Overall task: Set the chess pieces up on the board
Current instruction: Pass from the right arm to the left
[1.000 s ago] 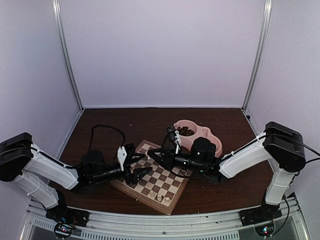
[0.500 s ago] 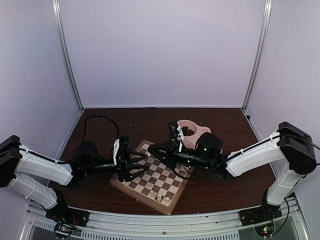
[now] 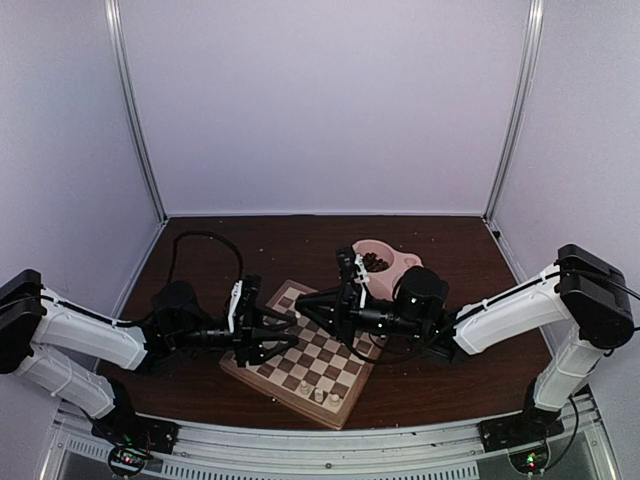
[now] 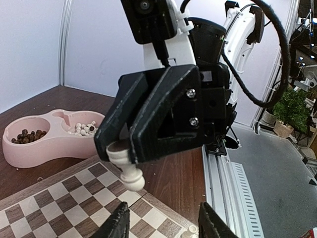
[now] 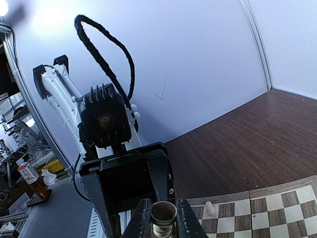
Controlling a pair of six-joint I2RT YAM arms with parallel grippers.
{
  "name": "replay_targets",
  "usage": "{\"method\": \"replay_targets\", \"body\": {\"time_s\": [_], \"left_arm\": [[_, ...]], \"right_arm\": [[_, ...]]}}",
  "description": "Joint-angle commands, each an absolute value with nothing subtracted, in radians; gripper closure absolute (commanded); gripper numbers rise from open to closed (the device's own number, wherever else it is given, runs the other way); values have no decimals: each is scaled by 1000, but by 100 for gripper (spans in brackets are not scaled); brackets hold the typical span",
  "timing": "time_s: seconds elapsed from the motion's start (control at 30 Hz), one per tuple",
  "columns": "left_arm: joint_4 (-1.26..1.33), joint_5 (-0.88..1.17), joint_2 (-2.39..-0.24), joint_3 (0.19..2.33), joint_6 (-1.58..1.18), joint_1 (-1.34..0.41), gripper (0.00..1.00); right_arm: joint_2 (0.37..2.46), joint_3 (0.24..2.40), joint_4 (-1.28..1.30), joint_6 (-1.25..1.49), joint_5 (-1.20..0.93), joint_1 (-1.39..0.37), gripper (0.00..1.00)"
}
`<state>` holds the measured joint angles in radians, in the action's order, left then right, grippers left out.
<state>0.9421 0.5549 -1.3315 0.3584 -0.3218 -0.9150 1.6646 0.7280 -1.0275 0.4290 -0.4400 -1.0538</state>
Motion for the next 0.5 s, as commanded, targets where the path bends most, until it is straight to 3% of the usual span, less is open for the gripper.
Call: {"method": "replay_targets", "body": {"time_s": [0.0,0.47], "left_arm": [[1005,552,-1330,362,-340,-911,52],[1112,479,-1326,320,-372,-911,59]], "right_arm": [[1661,732,-1043,423,-470,-1062,96],[1681,750,-1037,420,-477,-1087,95]]}}
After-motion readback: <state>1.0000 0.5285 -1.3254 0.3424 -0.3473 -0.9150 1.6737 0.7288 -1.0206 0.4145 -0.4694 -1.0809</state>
